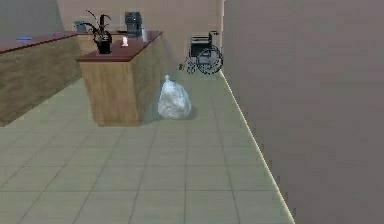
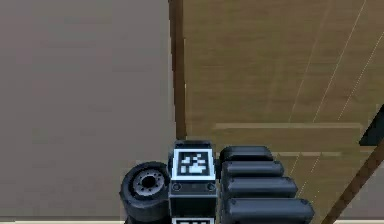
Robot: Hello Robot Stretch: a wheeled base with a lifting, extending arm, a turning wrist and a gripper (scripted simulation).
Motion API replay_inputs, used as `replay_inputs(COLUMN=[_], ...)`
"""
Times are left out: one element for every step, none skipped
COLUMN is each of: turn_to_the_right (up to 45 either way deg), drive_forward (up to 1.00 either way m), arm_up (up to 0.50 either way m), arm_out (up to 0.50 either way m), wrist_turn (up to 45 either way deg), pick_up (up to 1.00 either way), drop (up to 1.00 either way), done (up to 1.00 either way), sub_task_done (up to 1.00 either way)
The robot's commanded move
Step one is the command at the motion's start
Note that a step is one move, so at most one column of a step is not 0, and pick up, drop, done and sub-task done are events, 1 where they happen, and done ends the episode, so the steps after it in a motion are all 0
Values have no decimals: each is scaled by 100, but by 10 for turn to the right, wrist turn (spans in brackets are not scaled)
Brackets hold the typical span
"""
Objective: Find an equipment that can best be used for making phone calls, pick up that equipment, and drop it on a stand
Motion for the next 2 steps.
replay_inputs(turn_to_the_right=[-420,-30], drive_forward=[0,0], arm_up=[0,0], arm_out=[0,0], wrist_turn=[0,0], pick_up=[0,0], drop=[0,0], done=[0,0], sub_task_done=[0,0])
